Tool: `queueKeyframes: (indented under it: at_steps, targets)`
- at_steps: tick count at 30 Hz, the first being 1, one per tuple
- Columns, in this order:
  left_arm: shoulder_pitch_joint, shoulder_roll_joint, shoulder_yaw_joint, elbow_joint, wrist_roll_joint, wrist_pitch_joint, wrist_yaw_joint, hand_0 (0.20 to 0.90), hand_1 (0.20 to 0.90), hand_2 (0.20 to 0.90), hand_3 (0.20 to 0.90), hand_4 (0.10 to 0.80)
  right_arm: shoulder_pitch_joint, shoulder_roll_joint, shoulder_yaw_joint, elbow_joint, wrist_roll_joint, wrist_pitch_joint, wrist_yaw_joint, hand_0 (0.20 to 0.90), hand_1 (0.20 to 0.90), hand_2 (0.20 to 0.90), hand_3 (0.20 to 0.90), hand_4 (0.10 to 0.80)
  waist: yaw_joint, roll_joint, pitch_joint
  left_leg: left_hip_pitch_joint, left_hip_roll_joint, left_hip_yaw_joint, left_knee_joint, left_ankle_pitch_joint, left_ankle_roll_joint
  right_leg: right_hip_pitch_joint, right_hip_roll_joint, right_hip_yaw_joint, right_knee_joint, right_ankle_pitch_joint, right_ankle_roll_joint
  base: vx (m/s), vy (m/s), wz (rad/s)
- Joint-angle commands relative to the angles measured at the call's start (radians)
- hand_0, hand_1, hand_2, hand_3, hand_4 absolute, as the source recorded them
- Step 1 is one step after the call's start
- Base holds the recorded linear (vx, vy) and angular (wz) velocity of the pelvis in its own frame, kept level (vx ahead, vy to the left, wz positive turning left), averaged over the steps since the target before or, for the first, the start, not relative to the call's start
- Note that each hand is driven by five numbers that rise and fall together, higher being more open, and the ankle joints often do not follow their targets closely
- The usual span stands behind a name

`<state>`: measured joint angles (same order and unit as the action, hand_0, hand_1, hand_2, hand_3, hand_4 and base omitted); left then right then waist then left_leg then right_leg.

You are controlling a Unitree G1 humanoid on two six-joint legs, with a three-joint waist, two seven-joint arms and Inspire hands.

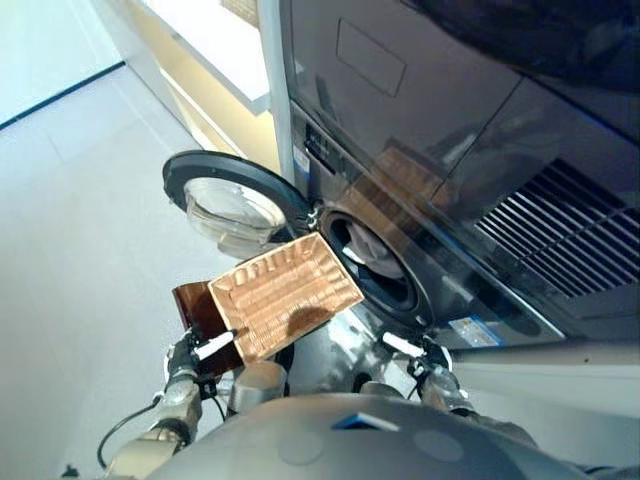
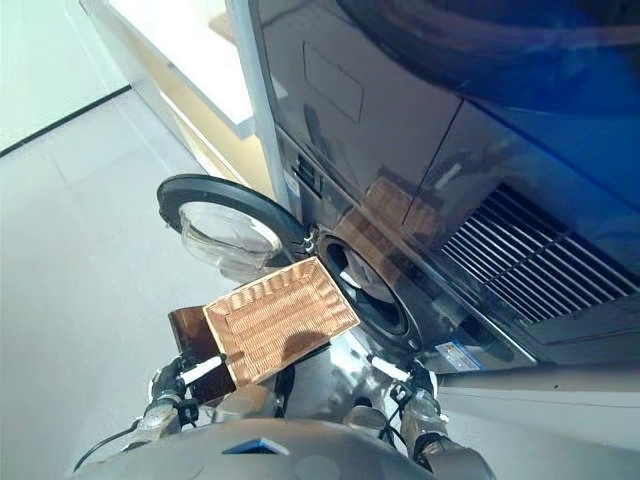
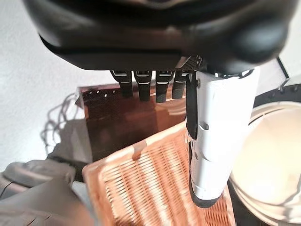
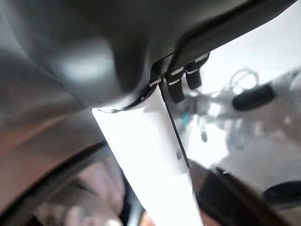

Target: Pick up the clothes and place them into the washing machine

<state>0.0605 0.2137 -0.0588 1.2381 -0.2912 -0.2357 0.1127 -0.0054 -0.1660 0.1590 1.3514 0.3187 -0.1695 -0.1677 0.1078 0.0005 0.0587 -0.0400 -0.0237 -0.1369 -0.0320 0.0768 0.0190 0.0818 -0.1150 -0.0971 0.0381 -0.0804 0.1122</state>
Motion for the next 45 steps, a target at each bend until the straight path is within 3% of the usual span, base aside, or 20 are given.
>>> queueKeyframes:
  at_steps: [1, 2, 5, 7, 10, 11, 12, 13, 14, 15, 20, 25, 29, 31, 34, 37, 40, 43, 44, 45]
  targets:
    - [-0.088, 0.051, -0.018, 0.017, 0.024, -0.025, -0.034, 0.9, 0.9, 0.9, 0.9, 0.8, -0.019, -0.065, 0.015, -0.032, -0.071, -0.003, -0.007, 0.9, 0.9, 0.9, 0.9, 0.8, -0.028, 0.009, 0.04, -0.051, 0.009, -0.049, 0.081, -0.005, -0.059, -0.077, 0.121, 0.224, 0.206, -0.057, -0.039, -0.16, -0.218, 1.03]
    - [-0.097, 0.054, -0.039, -0.004, 0.027, -0.03, -0.037, 0.9, 0.9, 0.9, 0.9, 0.8, -0.007, -0.07, 0.03, -0.035, -0.09, -0.007, -0.005, 0.9, 0.9, 0.9, 0.9, 0.8, -0.041, 0.007, 0.042, -0.072, 0.007, -0.1, 0.095, 0.011, -0.063, -0.07, 0.171, 0.323, 0.225, -0.069, -0.066, -0.088, -0.125, 0.98]
    - [-0.09, 0.05, -0.038, -0.004, 0.04, -0.03, -0.029, 0.9, 0.9, 0.9, 0.9, 0.8, -0.007, -0.073, 0.036, -0.027, -0.114, -0.006, -0.005, 0.9, 0.9, 0.9, 0.9, 0.8, -0.034, 0.006, 0.031, -0.084, 0.026, -0.128, 0.087, 0.026, -0.079, -0.051, 0.187, 0.318, 0.171, -0.063, -0.078, -0.183, -0.316, 0.61]
    - [-0.078, 0.045, -0.04, -0.008, 0.045, -0.029, -0.024, 0.9, 0.9, 0.9, 0.9, 0.8, 0.003, -0.088, 0.048, -0.05, -0.122, -0.017, -0.013, 0.9, 0.9, 0.9, 0.9, 0.8, -0.032, 0.006, 0.03, -0.107, 0.08, -0.169, 0.066, 0.073, -0.111, -0.032, 0.238, 0.315, 0.126, -0.052, -0.096, -0.209, -0.346, 0.28]
    - [-0.077, 0.046, -0.042, -0.001, 0.066, -0.029, -0.015, 0.9, 0.9, 0.9, 0.9, 0.8, 0.014, -0.1, 0.038, -0.056, -0.109, -0.023, -0.015, 0.9, 0.9, 0.9, 0.9, 0.8, -0.045, 0.003, 0.046, -0.119, 0.104, -0.179, 0.035, 0.076, -0.126, -0.027, 0.259, 0.293, 0.106, -0.041, -0.104, -0.274, -0.293, 0.23]
    - [-0.083, 0.042, -0.045, 0.017, 0.08, -0.024, -0.009, 0.9, 0.9, 0.9, 0.9, 0.8, 0.025, -0.105, 0.02, -0.051, -0.102, -0.027, -0.027, 0.9, 0.9, 0.9, 0.9, 0.8, -0.065, -0.018, 0.061, -0.137, 0.121, -0.084, 0.022, 0.049, -0.126, -0.022, 0.243, 0.248, 0.085, -0.029, -0.097, -0.205, -0.145, 0.45]
    - [-0.083, 0.042, -0.045, 0.017, 0.08, -0.024, -0.009, 0.9, 0.9, 0.9, 0.9, 0.8, 0.025, -0.105, 0.02, -0.051, -0.102, -0.027, -0.027, 0.9, 0.9, 0.9, 0.9, 0.8, -0.065, -0.016, 0.059, -0.14, 0.122, -0.085, 0.022, 0.051, -0.127, -0.024, 0.244, 0.247, 0.084, -0.026, -0.097, -0.441, -0.182, 0.67]
    - [-0.094, 0.035, -0.05, 0.024, 0.085, -0.024, -0.009, 0.9, 0.9, 0.9, 0.9, 0.8, 0.038, -0.115, -0.014, -0.042, -0.087, -0.028, -0.036, 0.9, 0.9, 0.9, 0.9, 0.8, -0.096, -0.048, 0.065, -0.149, 0.162, 0.142, 0.084, 0.011, -0.119, -0.031, 0.191, 0.192, 0.062, -0.003, -0.08, -0.243, -0.038, 0.65]
    - [-0.094, 0.035, -0.05, 0.024, 0.085, -0.024, -0.009, 0.9, 0.9, 0.9, 0.9, 0.8, 0.038, -0.115, -0.014, -0.042, -0.087, -0.028, -0.036, 0.9, 0.9, 0.9, 0.9, 0.8, -0.095, -0.047, 0.063, -0.152, 0.163, 0.142, 0.086, 0.012, -0.12, -0.033, 0.193, 0.193, 0.061, -0.001, -0.08, -0.425, -0.056, 1.3]
    - [-0.087, 0.028, -0.056, 0.019, 0.093, -0.034, -0.014, 0.9, 0.9, 0.9, 0.9, 0.8, 0.062, -0.116, -0.047, -0.038, -0.066, -0.029, -0.039, 0.9, 0.9, 0.9, 0.9, 0.8, -0.116, -0.061, 0.058, -0.109, 0.212, 0.202, 0.175, 0.017, -0.133, -0.045, 0.153, 0.162, 0.045, 0.026, -0.072, -0.191, -0.02, 1.23]
    - [-0.096, 0.006, -0.063, 0.025, 0.102, -0.046, -0.008, 0.9, 0.9, 0.9, 0.9, 0.8, 0.076, -0.125, -0.095, -0.035, -0.031, -0.031, -0.045, 0.9, 0.9, 0.9, 0.9, 0.8, -0.165, -0.058, 0.025, 0.045, 0.253, 0.211, 0.342, -0.014, -0.143, -0.087, 0.084, 0.114, 0.007, 0.08, -0.06, -0.308, 0.002, 0.65]
    - [-0.121, -0.007, -0.074, 0.035, 0.115, -0.041, -0.009, 0.9, 0.9, 0.9, 0.9, 0.8, 0.094, -0.113, -0.114, -0.032, -0.011, -0.02, -0.04, 0.9, 0.9, 0.9, 0.9, 0.8, -0.225, -0.045, -0.025, 0.184, 0.215, 0.128, 0.54, 0.033, -0.159, -0.179, 0.06, 0.081, 0.005, 0.138, -0.074, -0.248, 0.056, 0.46]
    - [-0.125, -0.021, -0.093, 0.036, 0.134, -0.037, -0.019, 0.9, 0.9, 0.9, 0.9, 0.8, 0.097, -0.11, -0.115, -0.006, -0.033, -0.002, -0.046, 0.9, 0.9, 0.9, 0.9, 0.8, -0.24, -0.015, -0.043, 0.269, 0.154, 0.04, 0.404, 0.007, -0.148, -0.245, 0.057, 0.093, 0.025, 0.188, -0.041, -0.217, 0.178, -0.13]
    - [-0.131, -0.031, -0.119, 0.04, 0.165, -0.038, -0.033, 0.9, 0.9, 0.9, 0.9, 0.8, 0.09, -0.118, -0.14, 0.027, -0.031, 0.009, -0.05, 0.9, 0.9, 0.9, 0.9, 0.8, -0.254, -0.008, -0.049, 0.305, 0.146, 0.099, 0.308, -0.119, -0.134, -0.286, 0.029, 0.087, 0.032, 0.221, -0.014, -0.262, 0.212, -0.04]
    - [-0.137, -0.03, -0.147, 0.036, 0.194, -0.042, -0.044, 0.9, 0.9, 0.9, 0.9, 0.8, 0.098, -0.115, -0.165, 0.032, -0.024, 0.008, -0.057, 0.9, 0.9, 0.9, 0.9, 0.8, -0.272, 0.001, -0.053, 0.333, 0.145, 0.135, 0.229, -0.159, -0.129, -0.316, 0.007, 0.081, 0.035, 0.247, 0.007, -0.16, 0.156, 0.2]
    - [-0.139, -0.015, -0.174, 0.013, 0.214, -0.052, -0.05, 0.9, 0.9, 0.9, 0.9, 0.8, 0.109, -0.113, -0.203, 0.049, -0.025, 0.014, -0.068, 0.9, 0.9, 0.9, 0.9, 0.8, -0.283, -0.017, -0.024, 0.35, 0.07, 0.162, 0.109, -0.283, -0.076, -0.355, -0.068, 0.093, 0.021, 0.301, 0.063, -0.336, 0.287, 0.32]
    - [-0.13, -0.007, -0.179, 0.0, 0.216, -0.059, -0.049, 0.9, 0.9, 0.9, 0.9, 0.8, 0.119, -0.106, -0.218, 0.051, -0.025, 0.014, -0.071, 0.9, 0.9, 0.9, 0.9, 0.8, -0.28, -0.025, -0.008, 0.368, 0.037, 0.172, 0.037, -0.288, -0.057, -0.365, -0.104, 0.073, 0.01, 0.317, 0.082, -0.344, 0.258, 0.13]
    - [-0.125, -0.005, -0.186, 0.009, 0.229, -0.056, -0.046, 0.9, 0.9, 0.9, 0.9, 0.8, 0.099, -0.111, -0.22, 0.048, -0.049, 0.023, -0.085, 0.9, 0.9, 0.9, 0.9, 0.8, -0.258, -0.02, 0.038, 0.37, 0.016, 0.209, -0.015, -0.26, -0.043, -0.383, -0.142, -0.024, 0.028, 0.311, 0.097, -0.327, 0.161, -0.42]
    - [-0.116, 0.0, -0.183, 0.015, 0.241, -0.05, -0.054, 0.9, 0.9, 0.9, 0.9, 0.8, 0.072, -0.124, -0.208, 0.046, -0.071, 0.024, -0.094, 0.9, 0.9, 0.9, 0.9, 0.8, -0.226, -0.001, 0.057, 0.344, 0.009, 0.236, -0.018, -0.232, -0.032, -0.359, -0.155, -0.143, 0.1, 0.264, 0.071, -0.503, 0.196, -0.45]
    - [-0.109, 0.005, -0.187, 0.01, 0.238, -0.051, -0.057, 0.9, 0.9, 0.9, 0.9, 0.8, 0.065, -0.126, -0.199, 0.042, -0.072, 0.021, -0.093, 0.9, 0.9, 0.9, 0.9, 0.8, -0.225, 0.005, 0.062, 0.317, 0.007, 0.237, -0.009, -0.213, -0.021, -0.354, -0.138, -0.125, 0.189, 0.241, 0.058, -0.385, 0.142, -0.4]
